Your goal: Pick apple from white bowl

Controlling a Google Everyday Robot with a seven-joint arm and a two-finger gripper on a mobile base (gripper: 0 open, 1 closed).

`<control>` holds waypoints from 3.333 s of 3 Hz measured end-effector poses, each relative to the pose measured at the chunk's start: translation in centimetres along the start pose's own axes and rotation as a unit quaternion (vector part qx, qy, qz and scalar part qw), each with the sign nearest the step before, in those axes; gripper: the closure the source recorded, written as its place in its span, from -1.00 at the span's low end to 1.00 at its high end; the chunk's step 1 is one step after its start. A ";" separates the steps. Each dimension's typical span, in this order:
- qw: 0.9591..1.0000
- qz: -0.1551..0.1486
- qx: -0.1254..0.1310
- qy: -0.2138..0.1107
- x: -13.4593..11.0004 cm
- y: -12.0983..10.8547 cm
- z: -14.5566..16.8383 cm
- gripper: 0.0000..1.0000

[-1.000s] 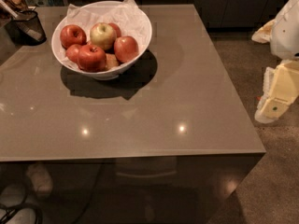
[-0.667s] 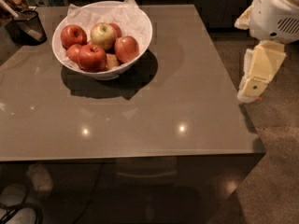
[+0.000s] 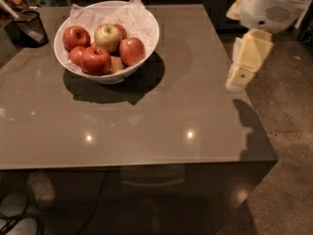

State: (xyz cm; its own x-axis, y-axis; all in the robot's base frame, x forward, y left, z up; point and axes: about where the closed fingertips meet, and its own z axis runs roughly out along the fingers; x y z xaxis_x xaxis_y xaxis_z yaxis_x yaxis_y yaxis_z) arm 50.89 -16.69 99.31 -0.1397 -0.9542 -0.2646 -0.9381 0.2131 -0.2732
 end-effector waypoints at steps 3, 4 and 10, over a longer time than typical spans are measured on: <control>0.998 -0.047 0.013 -0.050 -5.6 -3.5 1.2 -1.00; 0.995 -0.070 0.010 -0.070 -9.1 -5.3 2.2 -1.00; 0.988 -0.107 -0.043 -0.105 -19.4 -10.8 10.5 -0.52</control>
Offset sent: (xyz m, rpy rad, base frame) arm 0.0279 0.0225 0.0038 0.0141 -0.0105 0.0416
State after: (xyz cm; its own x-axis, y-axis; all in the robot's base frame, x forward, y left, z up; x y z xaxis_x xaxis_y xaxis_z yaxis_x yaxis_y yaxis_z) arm 67.10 1.76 97.68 0.1258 -0.9088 -0.3978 -0.9636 -0.0165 -0.2670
